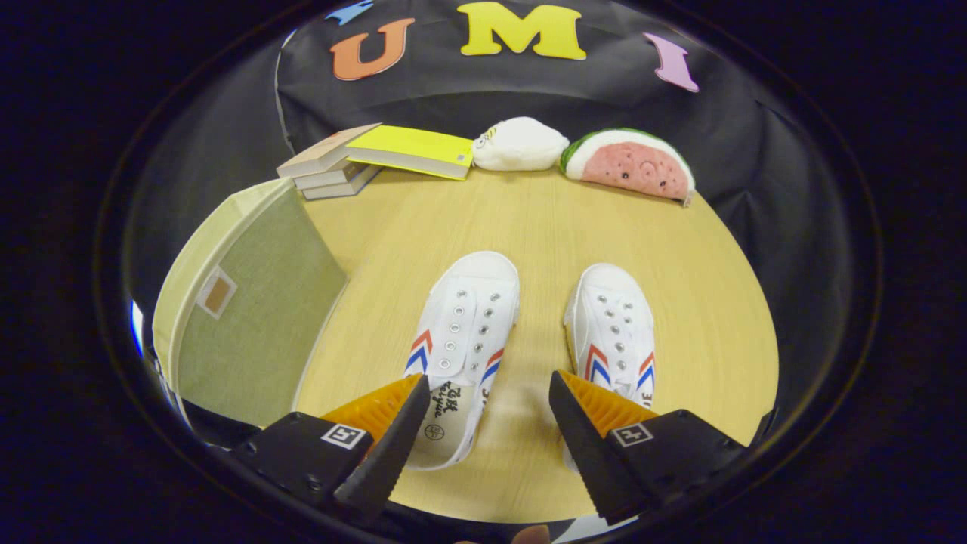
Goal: Open the storage box then place both shoes into the box .Put the left shoe in first, then the right shoe, with the right side of both shoes facing outward in a uniform manner.
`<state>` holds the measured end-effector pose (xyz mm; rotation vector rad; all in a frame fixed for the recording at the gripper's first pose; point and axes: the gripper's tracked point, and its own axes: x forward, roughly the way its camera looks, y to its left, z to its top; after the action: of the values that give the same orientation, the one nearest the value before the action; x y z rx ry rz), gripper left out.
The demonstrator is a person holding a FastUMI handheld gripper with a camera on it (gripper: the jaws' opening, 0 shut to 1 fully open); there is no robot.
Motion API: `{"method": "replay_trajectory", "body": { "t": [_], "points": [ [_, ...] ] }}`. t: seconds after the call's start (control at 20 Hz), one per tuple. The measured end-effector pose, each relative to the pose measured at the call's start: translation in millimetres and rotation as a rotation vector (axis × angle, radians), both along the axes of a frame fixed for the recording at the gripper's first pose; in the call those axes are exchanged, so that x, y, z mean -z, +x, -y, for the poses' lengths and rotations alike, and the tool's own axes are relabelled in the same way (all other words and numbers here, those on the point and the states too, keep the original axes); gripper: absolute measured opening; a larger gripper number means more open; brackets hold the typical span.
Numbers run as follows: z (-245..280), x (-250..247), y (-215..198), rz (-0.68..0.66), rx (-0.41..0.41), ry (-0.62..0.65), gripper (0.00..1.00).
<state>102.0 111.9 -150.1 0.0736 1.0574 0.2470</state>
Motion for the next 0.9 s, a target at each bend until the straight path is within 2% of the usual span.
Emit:
{"method": "replay_trajectory", "body": {
  "t": [0.25, 0.35, 0.6, 0.7, 0.75, 0.9],
  "points": [
    [0.7, 21.3, 13.1, -0.064, 0.079, 0.042, 0.99],
    [-4.3, 28.5, 14.8, -0.100, 0.094, 0.078, 0.87],
    [-21.2, 28.6, 14.5, -0.126, 0.110, 0.216, 0.36],
    [-20.5, 30.6, 14.8, -0.112, 0.096, 0.200, 0.23],
    [-20.2, 28.8, 14.4, -0.104, 0.093, 0.195, 0.22],
    [-20.3, 27.4, 14.0, -0.101, 0.128, 0.263, 0.07]
  ]
}}
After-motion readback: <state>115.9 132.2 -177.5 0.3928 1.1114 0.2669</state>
